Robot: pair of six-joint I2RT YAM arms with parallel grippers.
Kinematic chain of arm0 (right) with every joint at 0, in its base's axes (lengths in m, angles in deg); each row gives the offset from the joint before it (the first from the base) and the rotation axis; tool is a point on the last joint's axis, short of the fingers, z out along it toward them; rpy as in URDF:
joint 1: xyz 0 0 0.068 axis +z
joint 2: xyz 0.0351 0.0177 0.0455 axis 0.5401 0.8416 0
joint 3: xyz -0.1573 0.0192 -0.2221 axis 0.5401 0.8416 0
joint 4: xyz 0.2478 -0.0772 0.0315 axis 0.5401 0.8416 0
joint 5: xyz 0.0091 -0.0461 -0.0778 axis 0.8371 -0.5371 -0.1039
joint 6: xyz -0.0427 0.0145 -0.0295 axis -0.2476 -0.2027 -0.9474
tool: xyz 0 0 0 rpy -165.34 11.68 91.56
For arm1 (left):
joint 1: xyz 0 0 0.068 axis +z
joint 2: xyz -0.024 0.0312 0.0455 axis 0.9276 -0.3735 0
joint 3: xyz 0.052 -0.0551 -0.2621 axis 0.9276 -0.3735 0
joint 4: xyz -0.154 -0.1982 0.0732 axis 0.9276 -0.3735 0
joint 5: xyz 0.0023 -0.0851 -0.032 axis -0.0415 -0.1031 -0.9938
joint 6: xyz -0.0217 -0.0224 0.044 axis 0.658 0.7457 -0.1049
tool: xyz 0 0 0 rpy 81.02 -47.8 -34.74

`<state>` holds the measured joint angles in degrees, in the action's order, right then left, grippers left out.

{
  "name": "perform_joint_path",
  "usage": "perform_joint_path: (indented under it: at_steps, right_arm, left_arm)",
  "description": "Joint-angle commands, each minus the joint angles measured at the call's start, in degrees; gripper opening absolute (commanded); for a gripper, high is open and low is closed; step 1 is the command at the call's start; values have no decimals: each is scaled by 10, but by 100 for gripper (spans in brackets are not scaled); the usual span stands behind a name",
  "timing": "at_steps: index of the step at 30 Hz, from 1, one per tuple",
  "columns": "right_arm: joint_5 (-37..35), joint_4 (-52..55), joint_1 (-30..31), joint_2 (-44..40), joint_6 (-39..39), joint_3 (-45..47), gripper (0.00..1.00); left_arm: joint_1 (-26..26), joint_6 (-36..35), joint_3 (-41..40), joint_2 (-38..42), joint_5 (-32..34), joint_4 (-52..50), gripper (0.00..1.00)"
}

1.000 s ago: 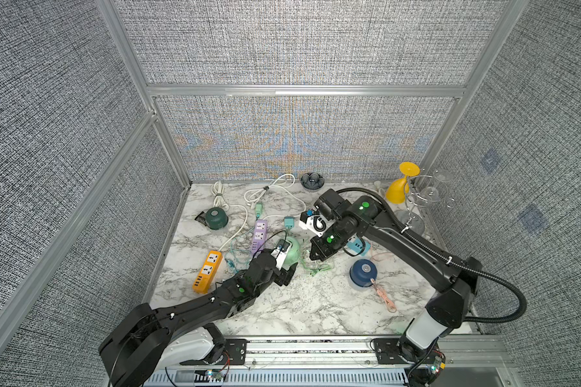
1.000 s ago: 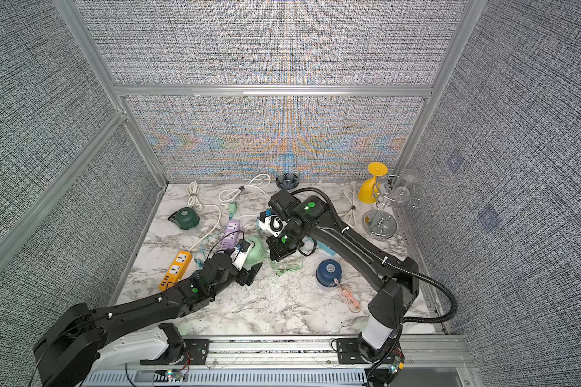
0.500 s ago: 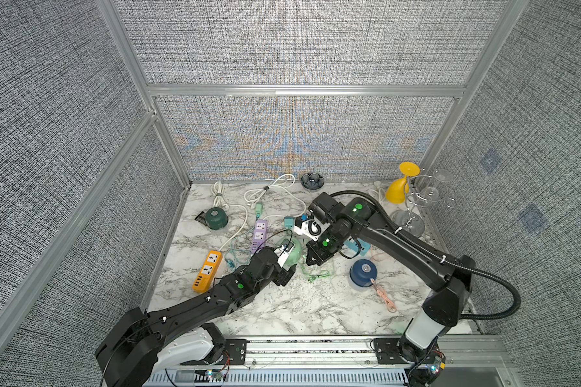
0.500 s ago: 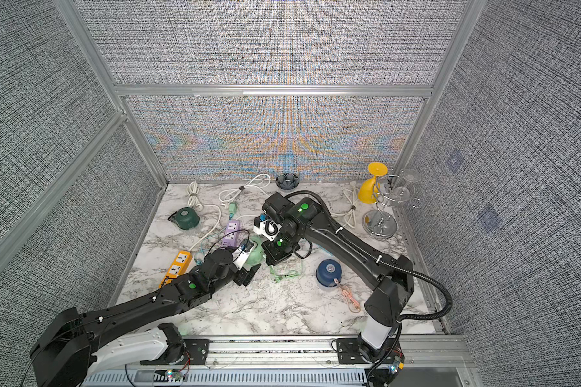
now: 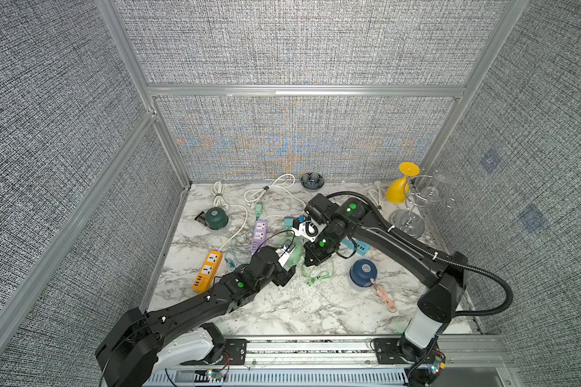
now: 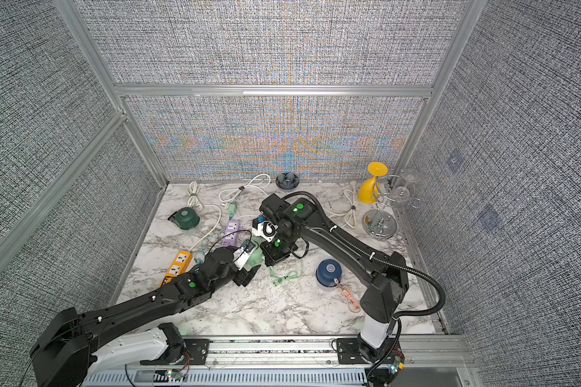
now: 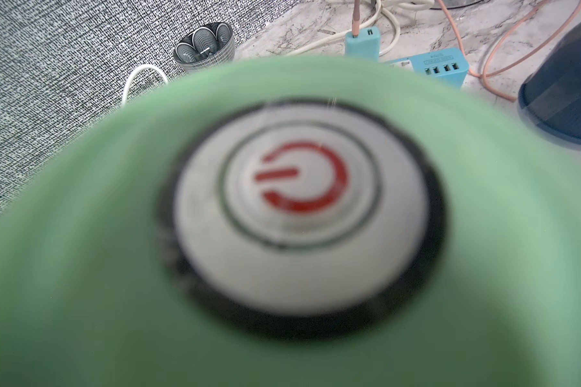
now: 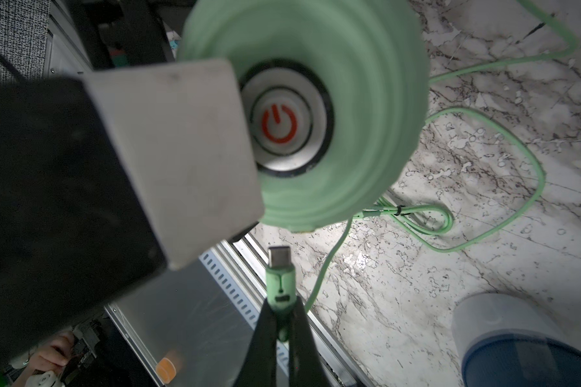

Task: Charge the cordless meat grinders
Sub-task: Insert the charging cable into the cordless meat grinder.

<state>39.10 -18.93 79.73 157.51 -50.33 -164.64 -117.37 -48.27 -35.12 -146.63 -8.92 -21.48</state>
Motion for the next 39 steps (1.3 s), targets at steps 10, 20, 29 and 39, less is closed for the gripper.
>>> perform_joint_path:
  at_steps: [10, 20, 29, 39]
  right_arm:
    - [-28, 29, 2, 15, -18, -18, 0]
    - [-38, 45, 2, 25, -26, -40, 0]
    - [-44, 60, 9, 34, -34, -53, 0]
    - [-67, 74, 15, 45, -38, -76, 0]
  left_arm:
    - [0, -4, 5, 9, -18, -6, 71]
    - [0, -5, 11, 0, -37, -17, 71]
    - [1, -10, 18, -15, -55, -23, 71]
    - [-1, -12, 26, -26, -69, -34, 71]
